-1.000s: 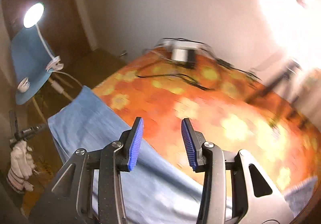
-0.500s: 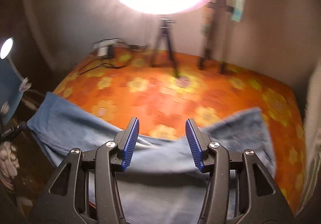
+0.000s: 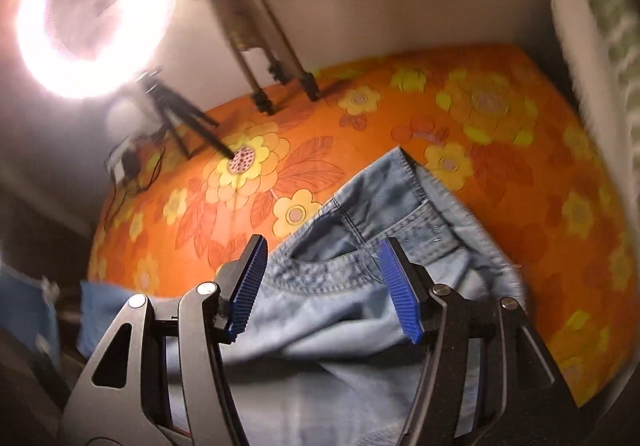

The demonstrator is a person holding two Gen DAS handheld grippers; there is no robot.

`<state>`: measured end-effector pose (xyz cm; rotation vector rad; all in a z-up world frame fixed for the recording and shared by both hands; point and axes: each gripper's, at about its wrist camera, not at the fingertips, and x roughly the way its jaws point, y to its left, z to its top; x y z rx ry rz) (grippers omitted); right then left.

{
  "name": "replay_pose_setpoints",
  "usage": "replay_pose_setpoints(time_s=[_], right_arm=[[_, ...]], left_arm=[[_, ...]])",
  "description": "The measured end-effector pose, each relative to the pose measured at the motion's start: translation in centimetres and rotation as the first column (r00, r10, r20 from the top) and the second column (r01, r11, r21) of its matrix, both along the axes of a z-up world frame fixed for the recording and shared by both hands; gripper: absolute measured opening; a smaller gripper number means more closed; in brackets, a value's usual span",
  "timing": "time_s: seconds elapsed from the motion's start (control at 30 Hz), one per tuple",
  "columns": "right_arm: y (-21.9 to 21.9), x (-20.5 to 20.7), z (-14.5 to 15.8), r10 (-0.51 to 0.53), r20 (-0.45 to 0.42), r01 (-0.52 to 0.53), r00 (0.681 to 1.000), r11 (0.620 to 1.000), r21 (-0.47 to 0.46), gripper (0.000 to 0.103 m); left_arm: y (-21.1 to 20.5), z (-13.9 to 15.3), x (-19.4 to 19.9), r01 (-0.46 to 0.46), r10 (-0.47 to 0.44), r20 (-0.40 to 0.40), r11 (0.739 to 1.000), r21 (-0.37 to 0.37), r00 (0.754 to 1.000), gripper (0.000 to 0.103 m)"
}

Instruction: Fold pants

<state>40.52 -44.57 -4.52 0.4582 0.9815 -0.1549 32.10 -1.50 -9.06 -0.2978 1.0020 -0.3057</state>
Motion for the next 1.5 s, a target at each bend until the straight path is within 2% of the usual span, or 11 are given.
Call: replay_pose_setpoints(time_s=[0.07,0.13,0.3,0.4,0.6,0.9,0.97,1.03,1.13,1.3,1.5], right_arm=[[-0.1,2.0,-1.6,-0.031,-0.038,0.033,0.999,0.998,0.045,0.061],[0.6,4.3,-3.1,-0.049,-0.080,0.052,0.996,0.998,0.040,0.061],[2.3,8.8,-6.2,-0.071,-0.187,0.061,0.980,0.996,-0.060,0.061],[2.7,10.7,-8.1,-0.128,-0.246,0.093,0.961,0.984,-0.150,0.061],[2.5,12.2,-9.9,-0.184,-0.298,0.104,0.937,0.959,-0.265,0.061],[2.1,12.4,-12.7,-0.181,-0.373,0.056,0.910,0.945,-0.322,0.061],[1.9,11.8,-12.7,-0.174,-0.358,0.058,0.917,0.949,-0.311,0.055],[1.7,11.1,-12.5,-0.164,-0.348,0.061,0.923,0.955,-0.289,0.034],[2.1,10.0,-11.6,-0.132,-0.322,0.042,0.938,0.962,-0.272,0.017],[2.1,6.8,-8.3,-0.110,-0.216,0.063,0.970,0.975,-0.213,0.012],[1.5,0.3,-2.3,-0.085,-0.039,0.079,0.996,0.988,-0.134,0.010]], left_arm=[[-1.1,-0.4,0.3,0.029,-0.029,-0.006,0.999,0.018,1.000,0.046],[-1.9,-1.0,0.5,0.055,-0.054,-0.015,0.998,0.040,0.998,0.046],[-2.7,-2.2,1.2,0.095,-0.093,-0.031,0.992,0.079,0.995,0.046],[-2.8,-2.8,1.4,0.117,-0.114,-0.034,0.989,0.094,0.993,0.046],[-3.3,-3.6,1.7,0.165,-0.162,-0.035,0.980,0.109,0.986,0.046],[-5.5,-3.4,1.8,0.256,-0.257,-0.018,0.951,0.173,0.966,0.050],[-6.4,-3.4,1.8,0.286,-0.289,-0.018,0.935,0.209,0.957,0.052],[-7.1,-3.4,1.8,0.307,-0.311,-0.021,0.923,0.234,0.950,0.053],[-7.9,-3.6,1.9,0.322,-0.328,-0.023,0.909,0.267,0.944,0.053],[-8.4,-4.0,1.7,0.319,-0.330,-0.014,0.898,0.303,0.944,0.053],[-8.5,-4.1,1.3,0.295,-0.319,0.017,0.893,0.340,0.947,0.053]])
